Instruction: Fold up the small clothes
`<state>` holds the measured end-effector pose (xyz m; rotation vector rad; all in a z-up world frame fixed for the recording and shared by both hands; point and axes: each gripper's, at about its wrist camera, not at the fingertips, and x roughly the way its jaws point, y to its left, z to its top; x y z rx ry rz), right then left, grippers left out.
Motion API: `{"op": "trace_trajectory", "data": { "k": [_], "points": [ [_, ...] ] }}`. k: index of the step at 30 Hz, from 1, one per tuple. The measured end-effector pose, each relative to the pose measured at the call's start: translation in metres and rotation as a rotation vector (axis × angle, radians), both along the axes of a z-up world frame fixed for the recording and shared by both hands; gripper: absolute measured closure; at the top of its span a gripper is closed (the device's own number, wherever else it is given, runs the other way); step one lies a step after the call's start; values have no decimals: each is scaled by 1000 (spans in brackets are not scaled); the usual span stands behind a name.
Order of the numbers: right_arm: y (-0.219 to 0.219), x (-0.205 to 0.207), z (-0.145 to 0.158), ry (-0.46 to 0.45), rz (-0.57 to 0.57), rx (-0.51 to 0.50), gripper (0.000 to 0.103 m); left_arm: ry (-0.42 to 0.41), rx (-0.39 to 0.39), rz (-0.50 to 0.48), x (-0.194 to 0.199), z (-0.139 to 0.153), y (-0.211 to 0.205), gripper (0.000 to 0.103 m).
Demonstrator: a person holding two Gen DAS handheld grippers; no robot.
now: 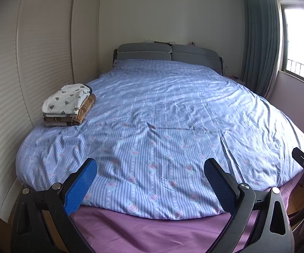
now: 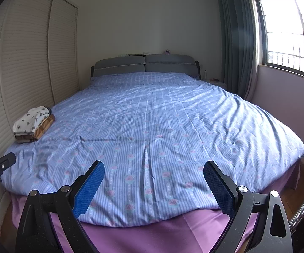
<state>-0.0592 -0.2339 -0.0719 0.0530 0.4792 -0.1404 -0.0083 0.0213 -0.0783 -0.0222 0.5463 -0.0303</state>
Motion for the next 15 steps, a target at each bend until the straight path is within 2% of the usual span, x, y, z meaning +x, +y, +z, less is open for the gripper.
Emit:
{"op": "trace_trajectory", "data": {
  "k": [4,15],
  "points": [
    [1,0,0,2,-3,-2,7,-21,-9,2,-2,3,-1,0],
    [0,0,0,1,0,1,7,-7,-24,16,-1,2,0,0]
  ]
}}
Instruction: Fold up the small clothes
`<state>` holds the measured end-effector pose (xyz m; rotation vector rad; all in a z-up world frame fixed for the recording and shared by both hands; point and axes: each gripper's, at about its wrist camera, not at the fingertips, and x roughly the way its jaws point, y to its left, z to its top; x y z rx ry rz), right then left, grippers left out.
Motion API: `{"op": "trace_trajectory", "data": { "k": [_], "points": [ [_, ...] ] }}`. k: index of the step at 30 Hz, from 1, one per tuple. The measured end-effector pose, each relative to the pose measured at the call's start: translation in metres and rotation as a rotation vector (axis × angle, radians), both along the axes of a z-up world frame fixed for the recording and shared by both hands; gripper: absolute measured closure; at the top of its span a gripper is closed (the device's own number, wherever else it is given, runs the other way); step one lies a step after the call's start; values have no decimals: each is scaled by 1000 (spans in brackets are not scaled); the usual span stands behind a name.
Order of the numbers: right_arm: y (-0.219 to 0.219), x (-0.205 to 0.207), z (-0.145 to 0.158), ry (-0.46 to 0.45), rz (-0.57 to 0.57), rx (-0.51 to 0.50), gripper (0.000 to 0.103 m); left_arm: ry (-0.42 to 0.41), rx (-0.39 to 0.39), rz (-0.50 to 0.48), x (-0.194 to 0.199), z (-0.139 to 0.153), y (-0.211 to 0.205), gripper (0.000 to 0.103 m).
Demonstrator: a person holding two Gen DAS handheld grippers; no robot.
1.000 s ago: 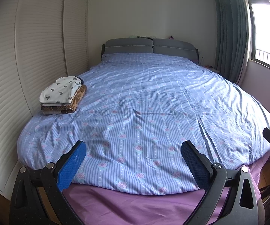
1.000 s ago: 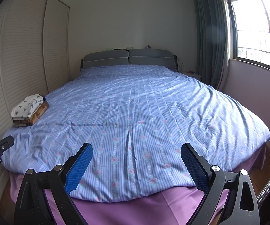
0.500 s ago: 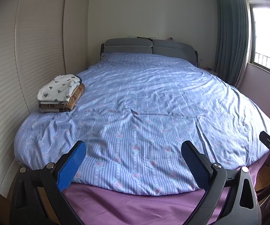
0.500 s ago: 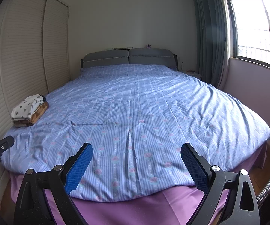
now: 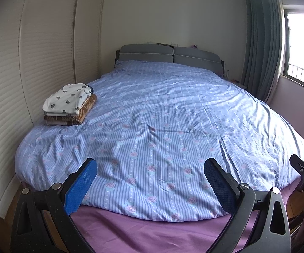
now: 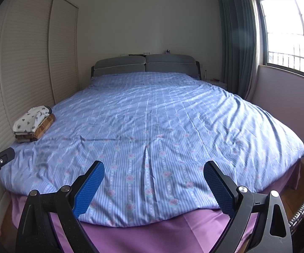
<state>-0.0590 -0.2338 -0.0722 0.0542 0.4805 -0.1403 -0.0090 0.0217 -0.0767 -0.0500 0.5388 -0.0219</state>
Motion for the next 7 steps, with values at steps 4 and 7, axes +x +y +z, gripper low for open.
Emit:
{"op": "trace_trajectory", "data": {
  "k": [4,7],
  "points": [
    [1,0,0,0,2,-2,7,-5,3,-8,-1,-1,-1,0],
    [1,-1,0,-1,0,-4,7,-1,15,-19,-1,-3,-4,0]
  ]
}}
